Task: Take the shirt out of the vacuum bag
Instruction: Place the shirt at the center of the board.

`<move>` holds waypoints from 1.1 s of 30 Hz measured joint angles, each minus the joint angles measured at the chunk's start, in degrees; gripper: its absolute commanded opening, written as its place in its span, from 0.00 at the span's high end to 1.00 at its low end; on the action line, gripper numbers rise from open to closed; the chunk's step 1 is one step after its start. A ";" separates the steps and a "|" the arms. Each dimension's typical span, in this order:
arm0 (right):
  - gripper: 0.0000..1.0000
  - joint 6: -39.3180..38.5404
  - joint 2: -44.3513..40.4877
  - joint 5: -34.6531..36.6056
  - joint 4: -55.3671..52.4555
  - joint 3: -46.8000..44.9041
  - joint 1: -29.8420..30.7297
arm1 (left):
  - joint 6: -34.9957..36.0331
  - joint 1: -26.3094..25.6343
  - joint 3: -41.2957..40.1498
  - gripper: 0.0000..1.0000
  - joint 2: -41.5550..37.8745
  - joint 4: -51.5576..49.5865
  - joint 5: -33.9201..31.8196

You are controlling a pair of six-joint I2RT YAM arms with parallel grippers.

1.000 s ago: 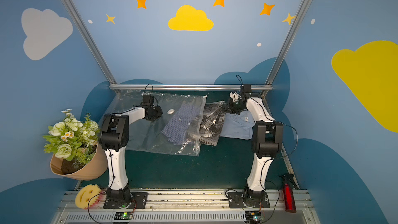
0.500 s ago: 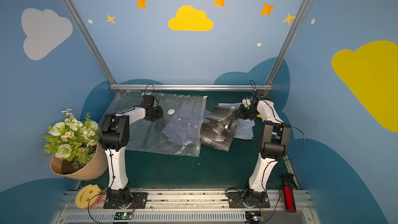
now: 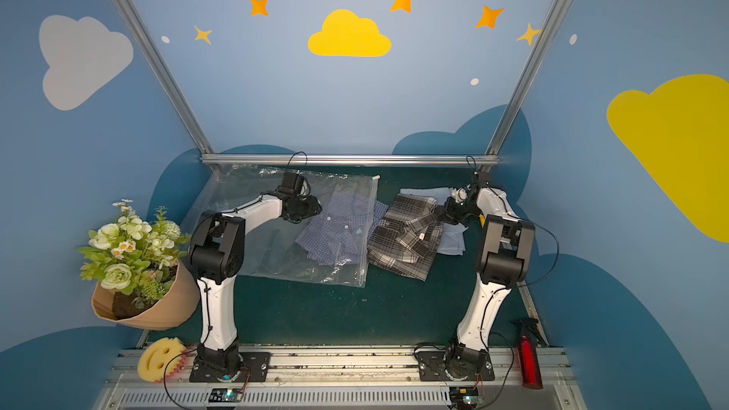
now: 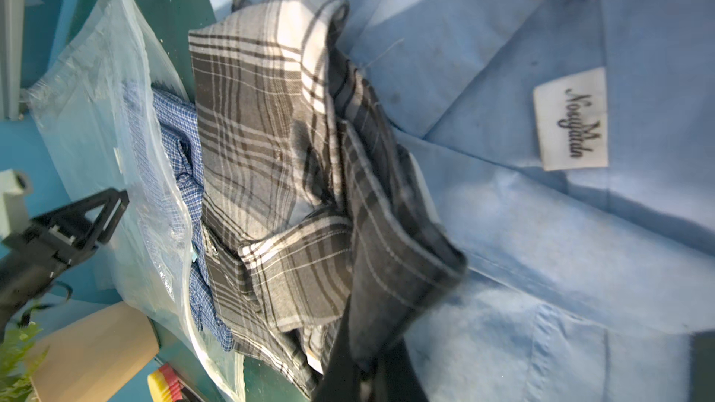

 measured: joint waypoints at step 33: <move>1.00 3.96 2.03 -4.98 6.49 -3.17 -1.62 | -1.18 -20.22 9.60 0.41 9.60 -1.77 13.66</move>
